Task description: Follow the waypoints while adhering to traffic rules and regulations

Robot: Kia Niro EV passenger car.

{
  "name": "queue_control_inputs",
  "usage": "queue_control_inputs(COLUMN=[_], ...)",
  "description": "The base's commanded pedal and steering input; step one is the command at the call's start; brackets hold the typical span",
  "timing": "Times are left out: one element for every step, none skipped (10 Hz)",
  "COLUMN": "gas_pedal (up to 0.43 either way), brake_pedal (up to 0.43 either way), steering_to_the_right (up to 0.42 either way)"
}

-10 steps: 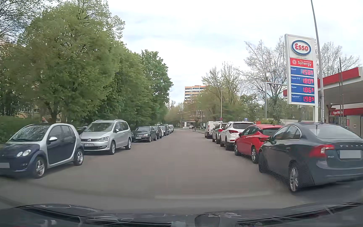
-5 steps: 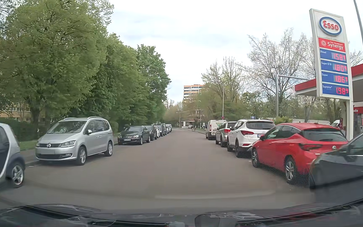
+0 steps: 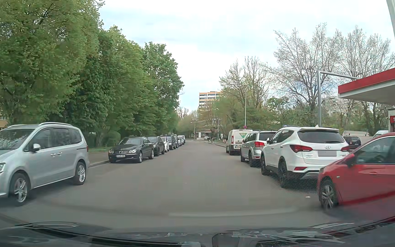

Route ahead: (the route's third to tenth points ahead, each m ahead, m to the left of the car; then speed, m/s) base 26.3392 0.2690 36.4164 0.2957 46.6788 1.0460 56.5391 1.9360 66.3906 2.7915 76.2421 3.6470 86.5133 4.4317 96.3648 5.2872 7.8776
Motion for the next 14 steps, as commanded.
queue_control_inputs(gas_pedal=[0.079, 0.079, 0.079, 0.079, 0.079, 0.079, 0.079, 0.079, 0.067, 0.067, 0.067, 0.059, 0.059, 0.059], brake_pedal=[0.0, 0.0, 0.0, 0.0, 0.0, 0.0, 0.0, 0.0, 0.0, 0.0, 0.0, 0.0, 0.0, 0.0], steering_to_the_right=[0.003, 0.001, 0.0, 0.0, 0.0, 0.0, 0.0, 0.0, 0.0, 0.0, 0.0, 0.0, 0.0, -0.001])
